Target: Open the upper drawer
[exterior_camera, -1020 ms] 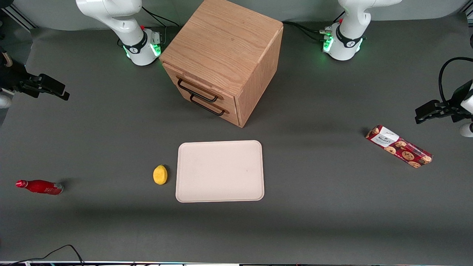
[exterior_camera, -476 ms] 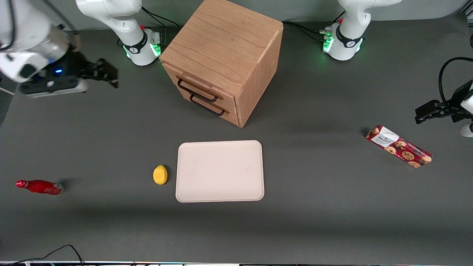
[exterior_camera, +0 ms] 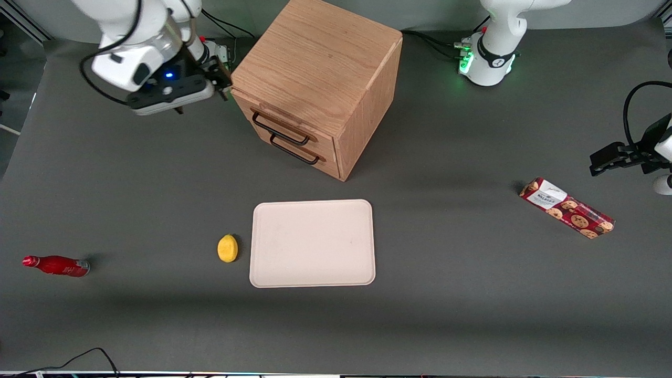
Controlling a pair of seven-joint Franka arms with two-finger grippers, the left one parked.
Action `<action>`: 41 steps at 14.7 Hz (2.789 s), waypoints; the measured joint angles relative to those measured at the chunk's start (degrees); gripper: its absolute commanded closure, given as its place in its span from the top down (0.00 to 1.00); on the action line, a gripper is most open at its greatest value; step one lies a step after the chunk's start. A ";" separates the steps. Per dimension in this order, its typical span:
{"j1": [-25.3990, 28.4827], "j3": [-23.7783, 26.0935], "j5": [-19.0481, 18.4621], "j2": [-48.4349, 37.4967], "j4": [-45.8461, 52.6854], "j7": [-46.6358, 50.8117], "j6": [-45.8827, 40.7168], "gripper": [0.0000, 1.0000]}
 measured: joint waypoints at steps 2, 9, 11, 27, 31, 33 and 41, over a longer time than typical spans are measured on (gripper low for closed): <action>0.00 1.99 0.00 0.99 -0.01 -0.08 0.00 1.00; -1.36 5.22 9.56 6.36 -0.03 -35.20 -0.19 1.00; -1.63 5.19 10.15 8.56 -0.03 -39.90 -0.17 1.00; -3.83 6.24 10.29 15.72 -8.56 -40.38 11.76 1.00; -3.47 6.37 10.30 14.81 -11.68 -40.21 14.62 1.00; -3.55 6.30 10.30 14.67 -12.36 -40.16 15.25 1.00; -3.50 6.31 10.30 14.46 -17.29 -40.15 22.53 1.00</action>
